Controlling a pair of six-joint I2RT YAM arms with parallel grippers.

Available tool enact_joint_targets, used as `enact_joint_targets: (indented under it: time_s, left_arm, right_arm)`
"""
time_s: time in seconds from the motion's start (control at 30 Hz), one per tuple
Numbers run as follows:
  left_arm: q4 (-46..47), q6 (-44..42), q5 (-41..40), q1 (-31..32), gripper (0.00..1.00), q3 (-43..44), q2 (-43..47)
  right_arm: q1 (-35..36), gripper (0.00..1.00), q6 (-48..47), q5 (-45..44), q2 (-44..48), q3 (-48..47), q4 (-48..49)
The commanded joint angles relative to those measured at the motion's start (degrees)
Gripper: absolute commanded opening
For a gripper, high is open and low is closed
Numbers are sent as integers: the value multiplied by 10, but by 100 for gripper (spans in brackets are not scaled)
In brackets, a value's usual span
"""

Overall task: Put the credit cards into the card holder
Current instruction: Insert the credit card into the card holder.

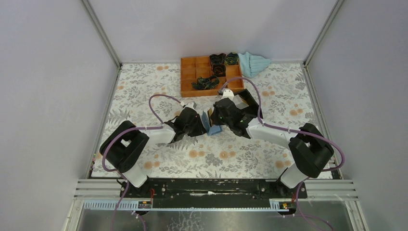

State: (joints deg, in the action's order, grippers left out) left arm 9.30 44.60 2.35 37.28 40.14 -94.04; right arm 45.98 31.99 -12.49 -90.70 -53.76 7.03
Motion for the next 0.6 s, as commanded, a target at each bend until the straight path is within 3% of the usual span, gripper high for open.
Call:
enact_joint_targets:
  time_s: [0.0,0.57]
  left_arm:
    - [9,-2,-2,6,33,5,-12]
    - [17,2,-9,6,33,-26,3]
  right_arm:
    - [10,0,3,7,-1,-27,16]
    - [23,0,17,57,-78,-8,66]
